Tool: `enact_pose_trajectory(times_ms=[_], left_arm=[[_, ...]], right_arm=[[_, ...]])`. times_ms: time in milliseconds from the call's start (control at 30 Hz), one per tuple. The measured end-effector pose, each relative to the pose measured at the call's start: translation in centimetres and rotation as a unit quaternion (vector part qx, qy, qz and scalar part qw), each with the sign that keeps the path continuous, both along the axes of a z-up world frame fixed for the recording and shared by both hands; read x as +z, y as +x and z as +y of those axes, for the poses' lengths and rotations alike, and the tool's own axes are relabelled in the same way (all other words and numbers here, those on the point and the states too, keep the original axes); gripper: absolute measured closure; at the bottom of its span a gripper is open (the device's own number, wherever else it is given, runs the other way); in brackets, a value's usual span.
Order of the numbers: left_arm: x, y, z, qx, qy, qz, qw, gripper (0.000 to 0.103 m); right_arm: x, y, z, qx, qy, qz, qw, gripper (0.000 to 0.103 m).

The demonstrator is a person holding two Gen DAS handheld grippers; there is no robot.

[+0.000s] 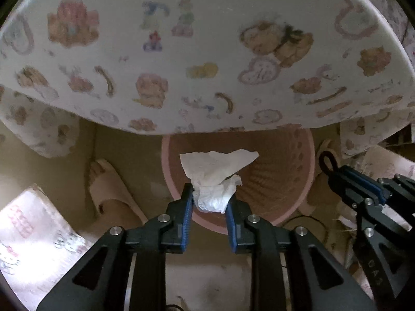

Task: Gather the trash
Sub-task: 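Lower both held items over the wastebasket and open both tools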

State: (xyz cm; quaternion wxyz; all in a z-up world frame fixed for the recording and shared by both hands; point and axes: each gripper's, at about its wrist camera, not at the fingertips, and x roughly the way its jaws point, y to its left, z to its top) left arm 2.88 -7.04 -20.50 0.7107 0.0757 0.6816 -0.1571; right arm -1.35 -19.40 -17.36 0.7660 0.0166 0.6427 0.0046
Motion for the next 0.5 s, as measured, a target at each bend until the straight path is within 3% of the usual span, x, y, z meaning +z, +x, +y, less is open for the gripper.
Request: enact_pose_trajectory(times_ms=[67, 100, 133, 167, 200, 267, 333, 500], left_arm=[[0.1, -0.1, -0.1, -0.004, 0.003, -0.007, 1.0000, 0.078], [0.3, -0.2, -0.3, -0.010, 0.009, -0.016, 0.9998, 0.072], [0.3, -0.2, -0.5, -0.015, 0.019, -0.023, 0.9995, 0.064], [0.4, -0.2, -0.6, -0.016, 0.029, -0.025, 0.9991, 0.045], [0.4, -0.2, -0.6, -0.012, 0.035, -0.026, 0.9990, 0.041], [0.1, -0.2, -0.4, -0.005, 0.039, -0.018, 0.9991, 0.042], [0.0, -0.2, -0.2, 0.001, 0.037, -0.010, 0.9993, 0.040], [0.1, 0.2, 0.5, 0.014, 0.032, -0.007, 0.9994, 0.039]], right_arm=[[-0.1, 0.1, 0.0, -0.001, -0.002, 0.001, 1.000, 0.094], [-0.1, 0.1, 0.0, -0.003, -0.002, 0.001, 1.000, 0.094], [-0.1, 0.1, 0.1, -0.006, 0.000, 0.002, 1.000, 0.094], [-0.1, 0.2, 0.0, -0.008, 0.000, 0.002, 1.000, 0.090], [-0.1, 0.2, -0.1, -0.012, 0.000, 0.004, 1.000, 0.088], [-0.2, 0.2, -0.5, -0.017, 0.001, 0.009, 1.000, 0.071], [-0.3, 0.3, -0.8, -0.025, 0.008, 0.013, 1.000, 0.063], [-0.1, 0.2, -1.5, -0.031, 0.005, 0.010, 0.999, 0.062]])
